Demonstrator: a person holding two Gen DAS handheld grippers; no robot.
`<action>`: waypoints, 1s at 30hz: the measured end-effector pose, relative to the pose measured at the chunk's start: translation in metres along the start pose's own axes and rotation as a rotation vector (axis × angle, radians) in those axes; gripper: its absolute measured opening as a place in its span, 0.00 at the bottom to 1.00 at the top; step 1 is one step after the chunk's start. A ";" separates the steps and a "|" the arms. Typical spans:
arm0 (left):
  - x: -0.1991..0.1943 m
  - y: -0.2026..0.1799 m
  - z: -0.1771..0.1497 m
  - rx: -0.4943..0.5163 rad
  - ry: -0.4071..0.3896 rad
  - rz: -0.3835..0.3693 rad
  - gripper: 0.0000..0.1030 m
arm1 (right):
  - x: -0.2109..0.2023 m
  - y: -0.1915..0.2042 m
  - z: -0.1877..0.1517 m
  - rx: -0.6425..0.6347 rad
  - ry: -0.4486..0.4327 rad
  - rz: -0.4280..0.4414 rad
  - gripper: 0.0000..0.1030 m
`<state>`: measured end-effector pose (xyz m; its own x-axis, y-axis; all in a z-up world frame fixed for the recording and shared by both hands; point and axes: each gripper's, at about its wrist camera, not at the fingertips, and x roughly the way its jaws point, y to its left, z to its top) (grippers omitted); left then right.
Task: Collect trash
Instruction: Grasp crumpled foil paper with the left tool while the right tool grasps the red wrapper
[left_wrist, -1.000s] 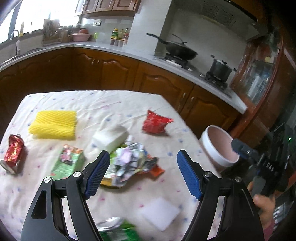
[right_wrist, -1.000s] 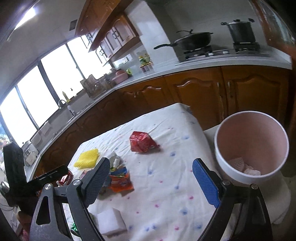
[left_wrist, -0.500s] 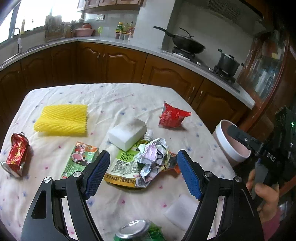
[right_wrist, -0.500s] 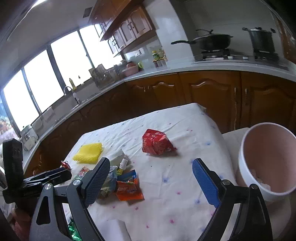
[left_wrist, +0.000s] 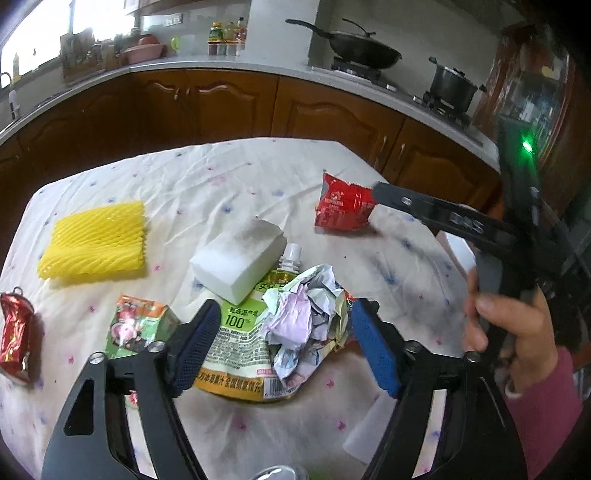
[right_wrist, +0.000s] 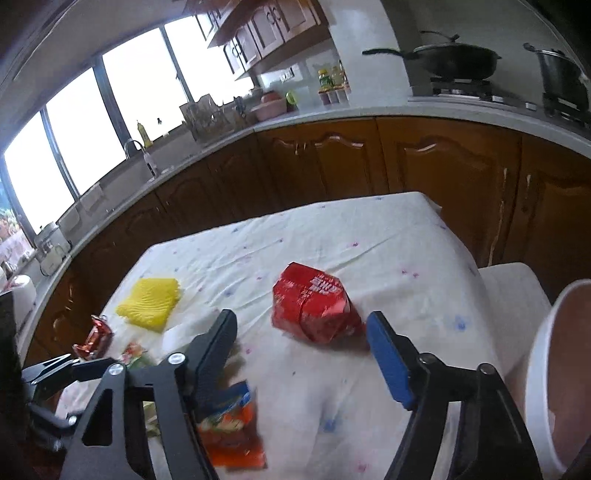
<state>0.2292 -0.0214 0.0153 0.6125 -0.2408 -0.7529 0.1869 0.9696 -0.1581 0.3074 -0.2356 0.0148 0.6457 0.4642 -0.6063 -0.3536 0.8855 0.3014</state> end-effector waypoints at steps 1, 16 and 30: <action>0.002 0.000 0.001 0.003 0.006 -0.004 0.61 | 0.007 -0.001 0.001 -0.007 0.010 -0.005 0.66; -0.004 -0.002 0.001 0.006 -0.025 -0.075 0.12 | -0.009 -0.010 -0.009 0.004 0.001 -0.013 0.15; -0.049 -0.031 0.006 -0.004 -0.136 -0.134 0.12 | -0.103 -0.018 -0.032 0.096 -0.148 -0.004 0.14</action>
<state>0.1979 -0.0400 0.0612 0.6806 -0.3710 -0.6317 0.2704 0.9286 -0.2540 0.2253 -0.3004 0.0480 0.7418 0.4524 -0.4950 -0.2893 0.8818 0.3724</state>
